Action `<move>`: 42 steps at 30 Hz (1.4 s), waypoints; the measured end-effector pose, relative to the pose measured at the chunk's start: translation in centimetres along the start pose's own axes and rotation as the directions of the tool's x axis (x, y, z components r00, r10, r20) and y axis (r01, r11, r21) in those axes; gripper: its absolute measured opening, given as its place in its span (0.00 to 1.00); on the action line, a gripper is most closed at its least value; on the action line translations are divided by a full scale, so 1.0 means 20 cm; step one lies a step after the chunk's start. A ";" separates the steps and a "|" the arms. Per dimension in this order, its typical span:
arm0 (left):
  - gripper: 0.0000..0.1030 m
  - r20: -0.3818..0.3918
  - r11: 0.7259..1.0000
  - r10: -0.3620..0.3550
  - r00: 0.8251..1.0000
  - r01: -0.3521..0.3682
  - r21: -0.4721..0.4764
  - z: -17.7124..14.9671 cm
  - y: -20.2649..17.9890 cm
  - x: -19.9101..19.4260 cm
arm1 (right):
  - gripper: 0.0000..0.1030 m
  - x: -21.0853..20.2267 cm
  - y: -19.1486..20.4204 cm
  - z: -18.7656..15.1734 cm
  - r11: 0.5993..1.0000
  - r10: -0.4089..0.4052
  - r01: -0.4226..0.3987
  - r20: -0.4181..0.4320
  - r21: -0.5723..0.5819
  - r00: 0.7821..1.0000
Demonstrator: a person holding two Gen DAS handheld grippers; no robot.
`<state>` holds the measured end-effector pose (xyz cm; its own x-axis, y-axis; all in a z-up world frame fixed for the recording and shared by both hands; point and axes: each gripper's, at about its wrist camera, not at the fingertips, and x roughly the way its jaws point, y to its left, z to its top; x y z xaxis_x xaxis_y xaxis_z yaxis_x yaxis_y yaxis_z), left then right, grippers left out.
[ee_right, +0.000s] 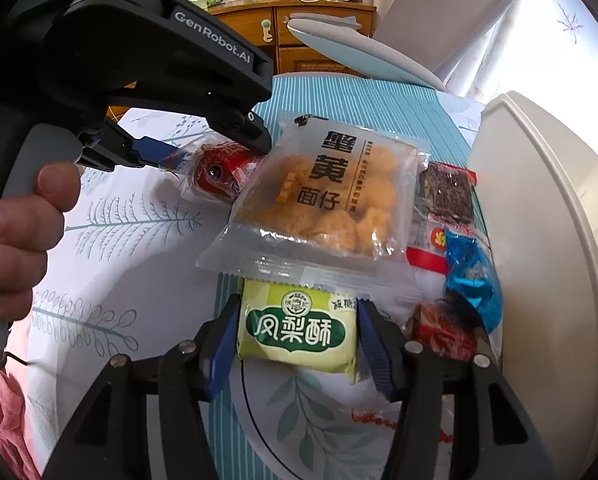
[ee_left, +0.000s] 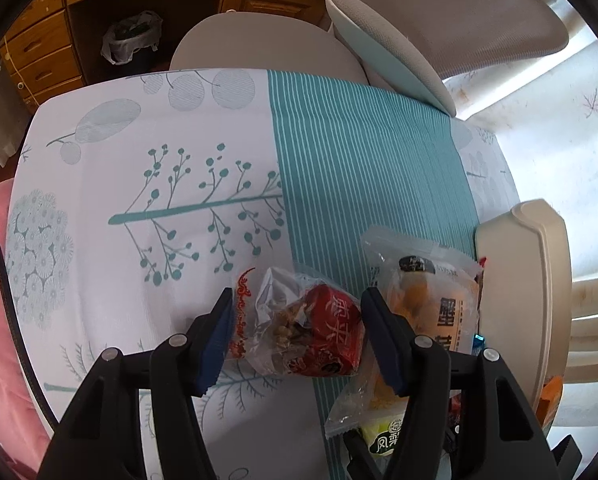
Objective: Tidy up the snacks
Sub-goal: 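Grasp the green pineapple-cake pack with the right tool while the left tool grasps a red candy pack, then release the green pack into the tray with the right tool while the left tool carries the red pack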
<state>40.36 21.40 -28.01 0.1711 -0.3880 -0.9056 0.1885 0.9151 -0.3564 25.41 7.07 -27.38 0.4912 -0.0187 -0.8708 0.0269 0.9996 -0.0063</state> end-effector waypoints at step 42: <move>0.10 -0.147 0.998 -0.006 0.989 -0.004 -0.069 -0.86 0.16 -0.41 | 0.54 -0.64 -0.07 -0.46 0.990 -0.056 0.068 -0.098 0.126 0.994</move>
<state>22.99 29.40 -25.56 0.0264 -0.3733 -0.9274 0.1207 0.9221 -0.3677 11.10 6.16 -20.74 0.4014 -0.0721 -0.9131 0.1694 0.9855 -0.0034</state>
